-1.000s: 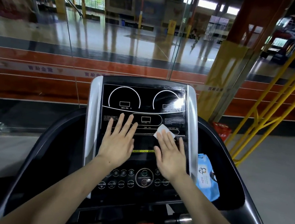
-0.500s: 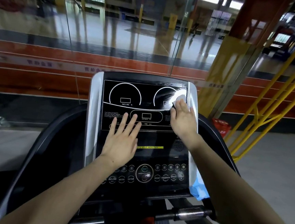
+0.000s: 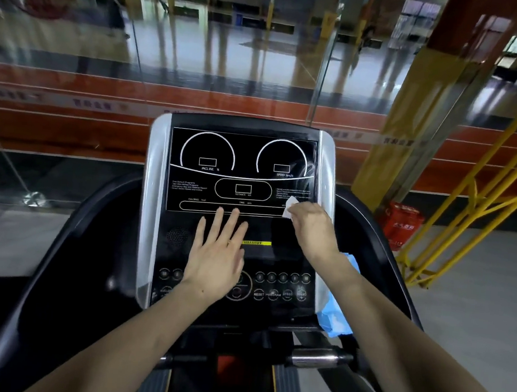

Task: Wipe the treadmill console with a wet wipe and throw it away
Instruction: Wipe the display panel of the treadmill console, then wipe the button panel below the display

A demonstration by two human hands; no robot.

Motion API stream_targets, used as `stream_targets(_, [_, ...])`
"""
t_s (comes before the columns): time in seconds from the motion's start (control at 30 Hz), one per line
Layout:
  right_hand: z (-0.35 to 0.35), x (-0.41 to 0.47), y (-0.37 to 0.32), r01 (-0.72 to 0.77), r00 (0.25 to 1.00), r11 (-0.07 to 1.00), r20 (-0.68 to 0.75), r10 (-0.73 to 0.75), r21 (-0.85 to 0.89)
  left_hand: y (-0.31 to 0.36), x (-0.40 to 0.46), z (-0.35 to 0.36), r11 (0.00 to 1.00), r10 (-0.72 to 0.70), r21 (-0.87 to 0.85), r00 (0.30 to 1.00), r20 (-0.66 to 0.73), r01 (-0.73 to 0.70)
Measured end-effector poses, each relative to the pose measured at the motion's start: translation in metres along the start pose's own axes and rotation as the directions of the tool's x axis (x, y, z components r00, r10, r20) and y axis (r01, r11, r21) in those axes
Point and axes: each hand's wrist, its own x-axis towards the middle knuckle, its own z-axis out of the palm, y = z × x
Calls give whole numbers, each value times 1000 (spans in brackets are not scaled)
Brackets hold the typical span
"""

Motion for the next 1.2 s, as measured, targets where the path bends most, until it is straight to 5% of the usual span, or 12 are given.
stream_targets(0.3, [-11, -94, 8, -198, 957, 848, -90, 275, 491, 34, -34, 21, 999, -51, 11, 998, 21, 51])
stream_targets(0.53, [4, -190, 13, -293, 928, 800, -46, 371, 524, 66, -75, 52, 999, -28, -22, 997, 76, 30])
stream_targets(0.8, [11, -188, 22, -74, 969, 927, -195, 155, 368, 87, -93, 61, 998, -33, -46, 994, 102, 38])
stream_targets(0.97, [6, -160, 24, -46, 980, 934, -164, 111, 355, 93, -98, 61, 992, -56, -103, 992, 115, 68])
stream_targets(1.07, [-6, -161, 13, -234, 957, 804, -16, 289, 546, 99, -97, 54, 969, -101, -222, 994, 44, 108])
stream_targets(1.2, [-18, -180, -6, -473, 829, 343, 277, 486, 812, 107, -89, 40, 792, -260, -576, 966, -20, 201])
